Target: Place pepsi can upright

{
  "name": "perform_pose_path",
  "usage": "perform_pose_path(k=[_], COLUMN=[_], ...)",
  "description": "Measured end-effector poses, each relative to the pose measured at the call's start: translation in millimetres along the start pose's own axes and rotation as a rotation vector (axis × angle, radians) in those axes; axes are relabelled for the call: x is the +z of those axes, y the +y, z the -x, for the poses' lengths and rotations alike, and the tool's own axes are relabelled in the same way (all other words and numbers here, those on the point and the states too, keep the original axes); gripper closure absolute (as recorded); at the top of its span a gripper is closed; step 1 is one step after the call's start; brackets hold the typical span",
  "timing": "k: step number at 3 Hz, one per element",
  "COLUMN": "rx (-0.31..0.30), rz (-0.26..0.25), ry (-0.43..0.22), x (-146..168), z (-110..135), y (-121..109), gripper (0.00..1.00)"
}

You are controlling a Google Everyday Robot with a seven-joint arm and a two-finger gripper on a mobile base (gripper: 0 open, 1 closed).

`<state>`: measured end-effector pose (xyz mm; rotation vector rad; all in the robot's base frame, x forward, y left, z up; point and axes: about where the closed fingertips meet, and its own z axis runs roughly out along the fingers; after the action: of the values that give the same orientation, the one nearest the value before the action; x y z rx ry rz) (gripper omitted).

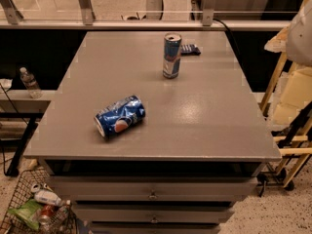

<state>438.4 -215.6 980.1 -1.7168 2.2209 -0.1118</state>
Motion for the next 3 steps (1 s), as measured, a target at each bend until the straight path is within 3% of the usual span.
perform_pose_path(k=[1, 2, 3], rx=[0.000, -0.099, -0.261], rz=[0.000, 0.025, 0.062], ry=[0.000, -0.011, -0.041], x=[0.0, 1.1, 5.5], z=[0.1, 26.3, 73.0], y=[0.0, 3.0, 11.0], gripper=[0.00, 0.00, 0.00])
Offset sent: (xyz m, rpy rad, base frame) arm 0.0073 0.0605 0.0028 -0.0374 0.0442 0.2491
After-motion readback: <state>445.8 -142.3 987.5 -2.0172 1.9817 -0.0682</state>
